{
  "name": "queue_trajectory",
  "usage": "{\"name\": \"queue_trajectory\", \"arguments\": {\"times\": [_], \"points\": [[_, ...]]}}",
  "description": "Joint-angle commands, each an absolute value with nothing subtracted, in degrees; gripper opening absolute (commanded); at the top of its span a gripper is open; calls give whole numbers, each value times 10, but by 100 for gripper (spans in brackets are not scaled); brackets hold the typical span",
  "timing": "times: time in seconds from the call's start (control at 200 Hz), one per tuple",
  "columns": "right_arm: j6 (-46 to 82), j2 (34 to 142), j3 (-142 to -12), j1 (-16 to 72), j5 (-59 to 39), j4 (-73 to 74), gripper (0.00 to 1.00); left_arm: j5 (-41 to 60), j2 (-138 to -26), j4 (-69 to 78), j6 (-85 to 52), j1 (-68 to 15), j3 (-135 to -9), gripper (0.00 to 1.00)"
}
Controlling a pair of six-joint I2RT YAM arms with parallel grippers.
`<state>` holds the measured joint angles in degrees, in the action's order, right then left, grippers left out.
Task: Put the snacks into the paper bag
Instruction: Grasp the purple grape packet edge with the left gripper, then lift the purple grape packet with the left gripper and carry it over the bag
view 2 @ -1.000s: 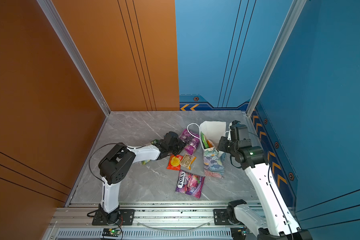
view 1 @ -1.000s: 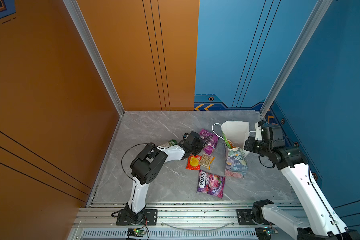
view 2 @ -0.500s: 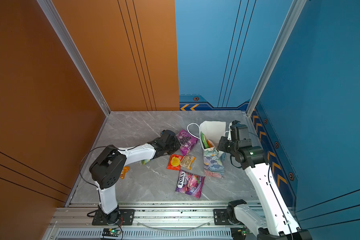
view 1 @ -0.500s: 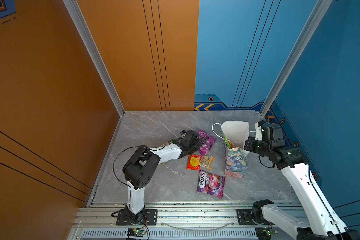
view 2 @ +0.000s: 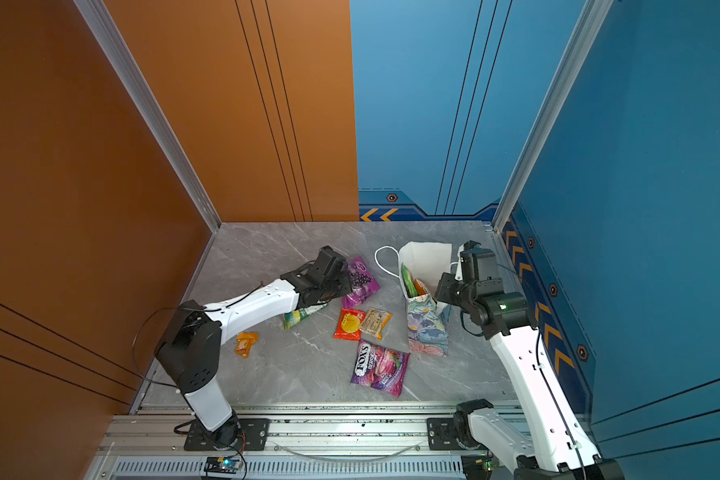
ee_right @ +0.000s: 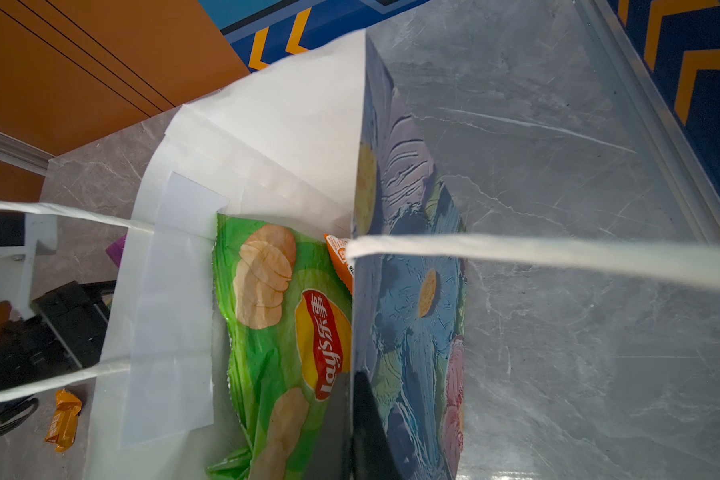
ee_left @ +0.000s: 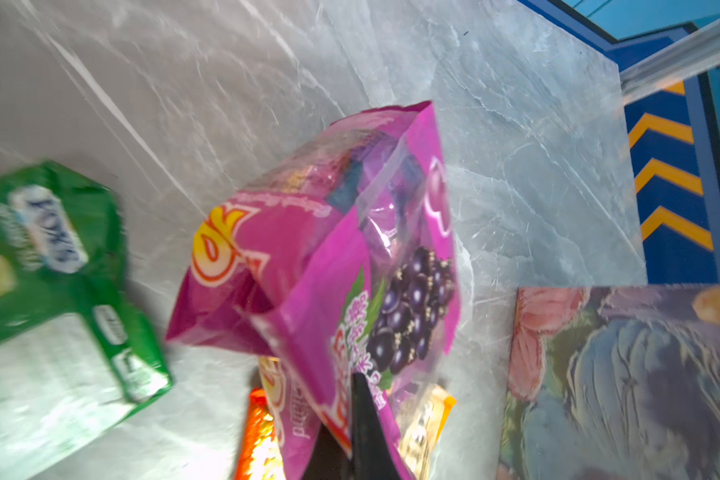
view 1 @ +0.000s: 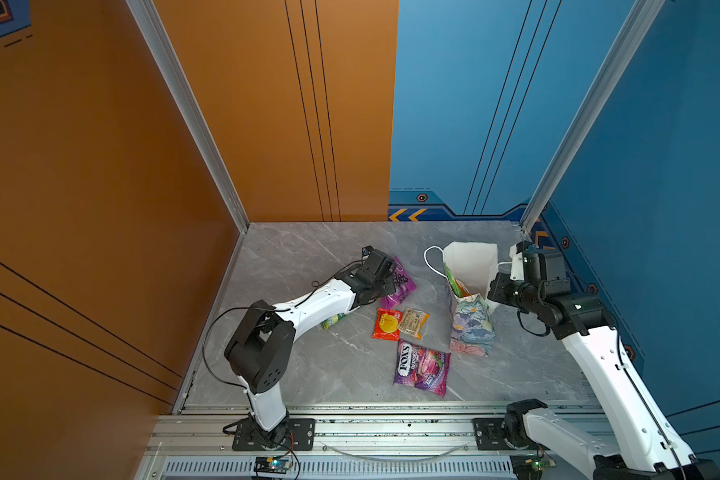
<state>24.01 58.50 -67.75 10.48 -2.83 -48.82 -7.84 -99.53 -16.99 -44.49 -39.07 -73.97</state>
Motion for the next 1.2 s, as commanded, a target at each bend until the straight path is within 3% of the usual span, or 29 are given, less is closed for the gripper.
{"name": "queue_trajectory", "arguments": {"times": [0.0, 0.646, 0.901, 1.196], "points": [[240, 588, -689, 106, -28, -488, 2, -128, -936, -215, -335, -395, -767, 0], [237, 615, -709, 149, -19, -485, 1, -163, -778, -325, -179, -398, -795, 0], [230, 625, -726, 167, -10, -489, 1, -191, -775, -406, -144, -402, -881, 0], [221, 644, -751, 190, 2, -492, 1, -204, -828, -521, -144, -406, -1060, 0]]}}
